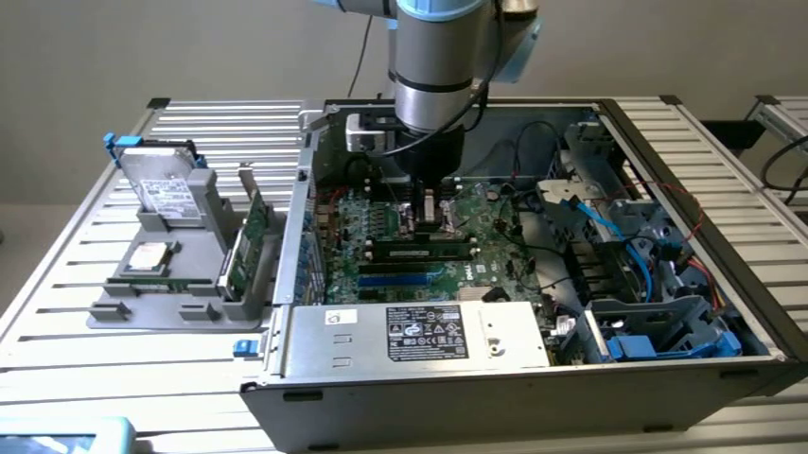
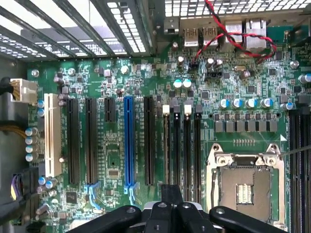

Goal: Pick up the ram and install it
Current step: 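Press down the ram until it locks into place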

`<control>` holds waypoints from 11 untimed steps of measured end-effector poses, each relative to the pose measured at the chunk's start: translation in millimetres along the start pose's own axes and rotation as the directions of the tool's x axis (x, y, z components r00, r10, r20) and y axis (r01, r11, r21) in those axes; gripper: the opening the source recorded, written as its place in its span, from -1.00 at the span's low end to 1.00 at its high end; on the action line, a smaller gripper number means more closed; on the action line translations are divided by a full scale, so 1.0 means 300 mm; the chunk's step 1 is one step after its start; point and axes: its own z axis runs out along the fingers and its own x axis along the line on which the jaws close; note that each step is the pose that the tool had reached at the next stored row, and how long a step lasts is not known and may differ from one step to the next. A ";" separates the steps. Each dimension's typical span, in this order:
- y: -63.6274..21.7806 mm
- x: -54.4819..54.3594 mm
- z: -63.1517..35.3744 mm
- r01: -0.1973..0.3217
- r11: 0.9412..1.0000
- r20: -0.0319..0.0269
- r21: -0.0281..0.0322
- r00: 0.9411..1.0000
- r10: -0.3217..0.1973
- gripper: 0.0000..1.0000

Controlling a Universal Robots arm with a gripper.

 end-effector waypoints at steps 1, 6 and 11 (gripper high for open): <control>0.006 0.000 0.001 0.000 1.000 0.000 0.000 1.000 0.000 -0.79; 0.010 -0.006 0.015 0.000 1.000 0.000 0.003 1.000 0.000 -0.79; 0.014 -0.006 0.022 0.000 1.000 0.000 0.005 1.000 0.000 -0.79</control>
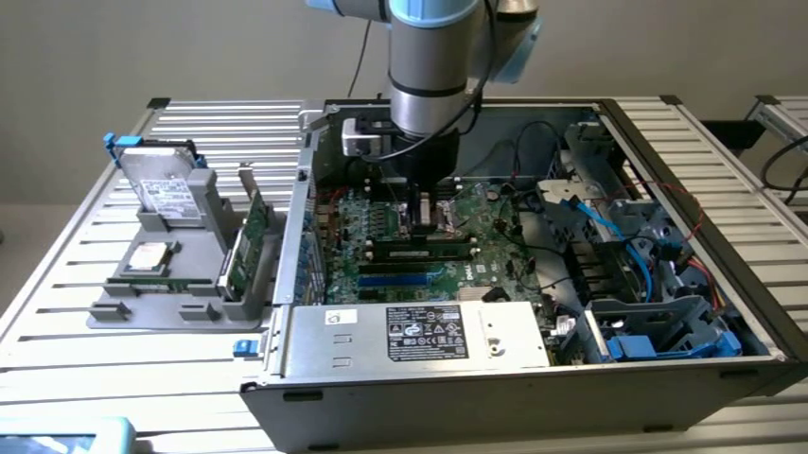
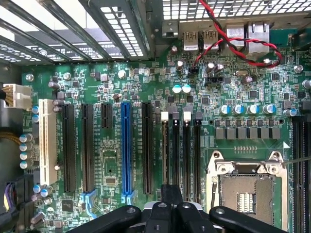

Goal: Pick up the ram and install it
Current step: 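Press down the ram until it locks into place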

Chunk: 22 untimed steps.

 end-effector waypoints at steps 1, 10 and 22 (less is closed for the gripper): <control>0.001 0.000 0.001 0.000 1.000 0.000 0.000 1.000 0.000 -0.79; -0.016 0.002 -0.027 0.000 1.000 0.000 0.000 1.000 0.000 -0.79; -0.051 0.005 -0.046 0.000 1.000 0.000 -0.002 1.000 0.000 -0.79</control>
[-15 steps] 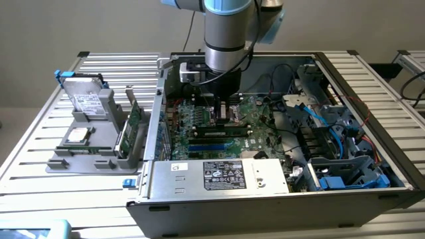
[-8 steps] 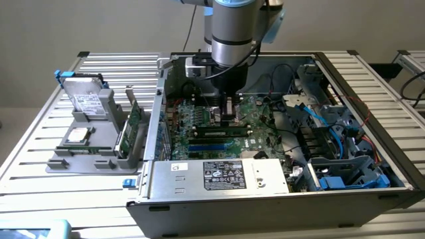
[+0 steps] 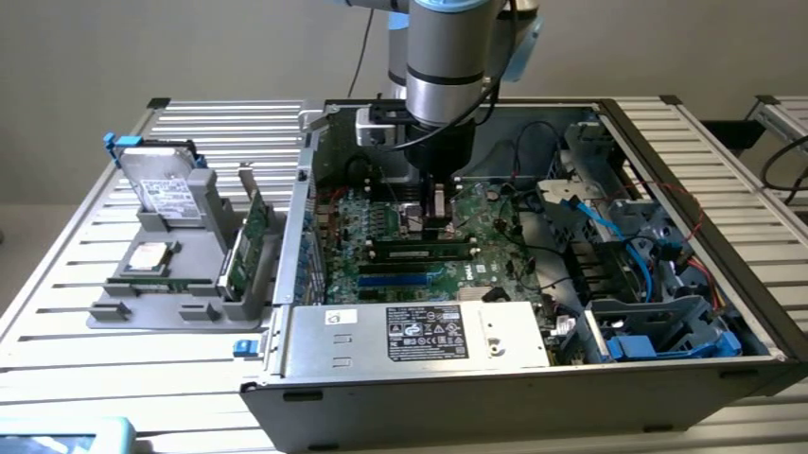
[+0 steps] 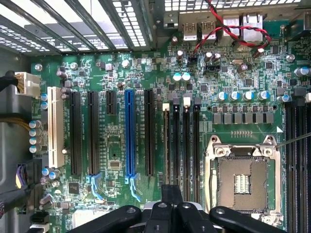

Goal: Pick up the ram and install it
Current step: 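Press down the ram until it locks into place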

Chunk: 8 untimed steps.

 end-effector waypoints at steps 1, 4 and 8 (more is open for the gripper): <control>0.000 0.000 0.000 0.000 1.000 0.000 0.000 1.000 0.000 -0.79; 0.000 0.000 0.000 0.000 1.000 0.000 0.000 1.000 0.000 -0.79; 0.000 0.000 0.000 0.000 1.000 0.000 0.000 1.000 0.000 -0.79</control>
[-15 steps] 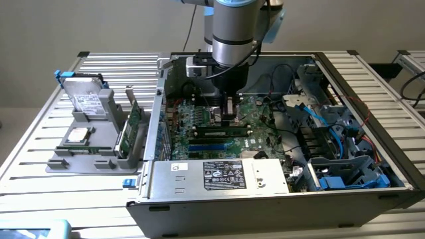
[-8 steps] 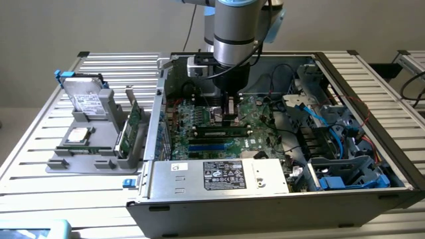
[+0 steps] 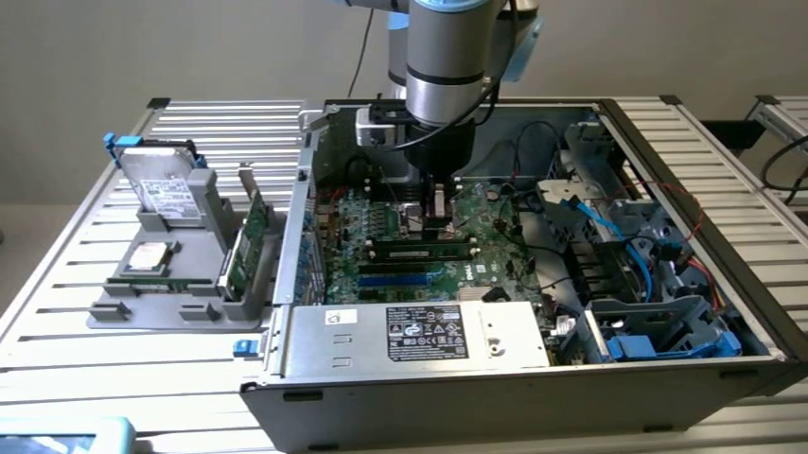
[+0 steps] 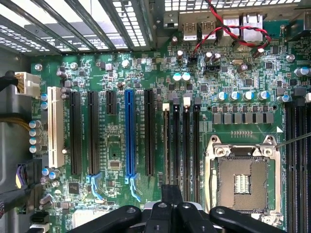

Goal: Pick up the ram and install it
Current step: 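Press down the ram until it locks into place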

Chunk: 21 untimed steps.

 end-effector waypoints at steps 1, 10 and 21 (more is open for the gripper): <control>0.000 0.000 0.000 0.000 1.000 0.000 0.000 1.000 0.000 -0.79; 0.000 0.000 0.000 -0.082 0.997 0.001 -0.006 0.997 0.082 -0.79; 0.000 0.000 0.000 -0.247 0.969 -0.001 -0.018 0.969 0.247 -0.79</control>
